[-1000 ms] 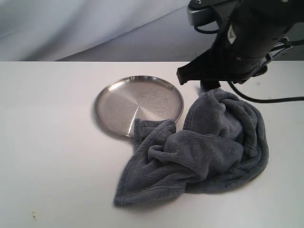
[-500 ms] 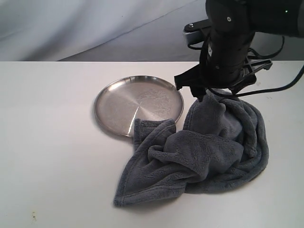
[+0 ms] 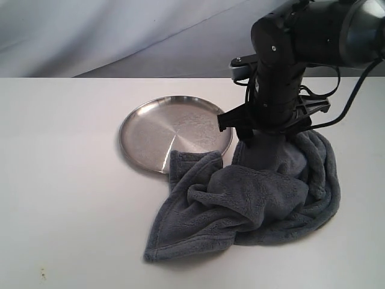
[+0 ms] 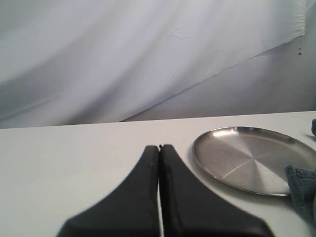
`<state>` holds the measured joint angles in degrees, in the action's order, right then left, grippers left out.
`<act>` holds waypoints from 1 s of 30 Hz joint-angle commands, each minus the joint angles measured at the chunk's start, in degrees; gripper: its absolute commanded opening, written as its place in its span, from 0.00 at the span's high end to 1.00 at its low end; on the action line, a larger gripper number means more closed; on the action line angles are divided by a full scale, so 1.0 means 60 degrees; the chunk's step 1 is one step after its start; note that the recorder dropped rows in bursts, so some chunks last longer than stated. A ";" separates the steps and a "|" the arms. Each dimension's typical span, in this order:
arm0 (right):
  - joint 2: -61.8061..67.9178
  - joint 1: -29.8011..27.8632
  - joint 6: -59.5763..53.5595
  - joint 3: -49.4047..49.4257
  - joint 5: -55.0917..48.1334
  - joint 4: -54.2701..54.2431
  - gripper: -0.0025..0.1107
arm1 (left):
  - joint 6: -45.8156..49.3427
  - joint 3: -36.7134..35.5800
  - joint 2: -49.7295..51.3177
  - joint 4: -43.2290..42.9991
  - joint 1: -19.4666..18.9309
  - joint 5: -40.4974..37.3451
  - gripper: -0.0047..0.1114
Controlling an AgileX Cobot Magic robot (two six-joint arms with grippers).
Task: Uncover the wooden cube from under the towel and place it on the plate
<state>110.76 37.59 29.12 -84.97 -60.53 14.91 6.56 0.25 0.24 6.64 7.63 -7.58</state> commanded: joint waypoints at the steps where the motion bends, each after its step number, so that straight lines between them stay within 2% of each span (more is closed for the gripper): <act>1: 0.0260 -0.0071 -0.0089 -0.0022 0.0034 -0.0081 0.44 | -0.0024 -0.0042 -0.0040 0.0016 0.0046 0.0003 0.96; 3: 0.0273 -0.0071 -0.0089 -0.0022 0.0034 -0.0081 0.47 | -0.0024 -0.0042 -0.0040 0.0016 0.0046 0.0003 0.96; 5: 0.0273 -0.0071 -0.0089 -0.0022 0.0034 -0.0064 0.54 | -0.0024 -0.0042 -0.0040 0.0016 0.0046 0.0003 0.96; 12: 0.0255 -0.0071 -0.0127 -0.0022 -0.0145 0.0141 0.97 | -0.0024 -0.0042 -0.0040 0.0016 0.0046 0.0003 0.96; 30: -0.1646 -0.0071 -0.0584 -0.0022 -0.0762 0.0141 0.98 | -0.0024 -0.0042 -0.0040 0.0016 0.0046 0.0003 0.96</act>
<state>103.83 37.45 26.59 -84.97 -64.07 15.28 6.56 0.25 0.24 6.64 7.63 -7.58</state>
